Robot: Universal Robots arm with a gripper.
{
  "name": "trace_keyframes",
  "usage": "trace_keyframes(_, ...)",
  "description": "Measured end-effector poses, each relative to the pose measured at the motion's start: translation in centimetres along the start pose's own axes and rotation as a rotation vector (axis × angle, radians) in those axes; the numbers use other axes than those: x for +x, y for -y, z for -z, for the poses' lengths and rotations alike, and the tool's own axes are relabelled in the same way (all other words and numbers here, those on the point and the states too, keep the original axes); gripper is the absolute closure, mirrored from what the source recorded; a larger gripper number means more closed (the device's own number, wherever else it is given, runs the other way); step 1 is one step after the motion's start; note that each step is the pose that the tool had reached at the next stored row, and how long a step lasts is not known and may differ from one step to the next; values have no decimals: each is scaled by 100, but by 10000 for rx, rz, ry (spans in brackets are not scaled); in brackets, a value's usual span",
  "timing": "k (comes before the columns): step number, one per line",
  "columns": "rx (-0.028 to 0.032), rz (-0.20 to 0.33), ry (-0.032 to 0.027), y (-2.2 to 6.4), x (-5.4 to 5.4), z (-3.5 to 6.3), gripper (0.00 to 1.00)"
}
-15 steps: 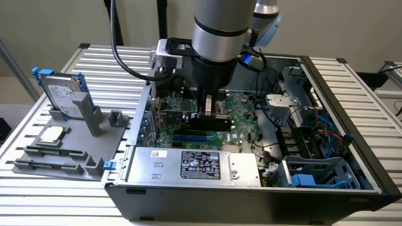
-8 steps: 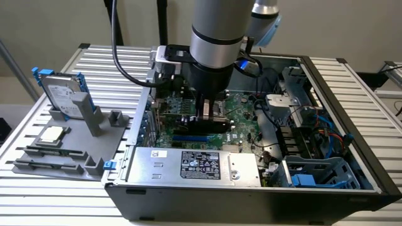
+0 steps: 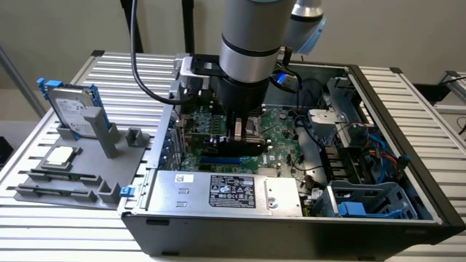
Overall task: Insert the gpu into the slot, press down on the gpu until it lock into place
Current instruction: 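Insert the gpu into the slot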
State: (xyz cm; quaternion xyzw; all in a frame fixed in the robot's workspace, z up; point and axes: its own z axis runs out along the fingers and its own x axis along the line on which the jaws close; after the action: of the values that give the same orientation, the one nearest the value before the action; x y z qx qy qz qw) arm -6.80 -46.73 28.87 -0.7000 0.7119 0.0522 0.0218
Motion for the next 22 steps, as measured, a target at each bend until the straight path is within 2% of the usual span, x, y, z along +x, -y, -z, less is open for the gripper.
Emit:
trace_keyframes(8,1,0,4,0,1,-15,74)
trace_keyframes(14,-1,-1,-1,-42,5,-41,74)
trace_keyframes(22,1,-13,0,-52,8,-69,74)
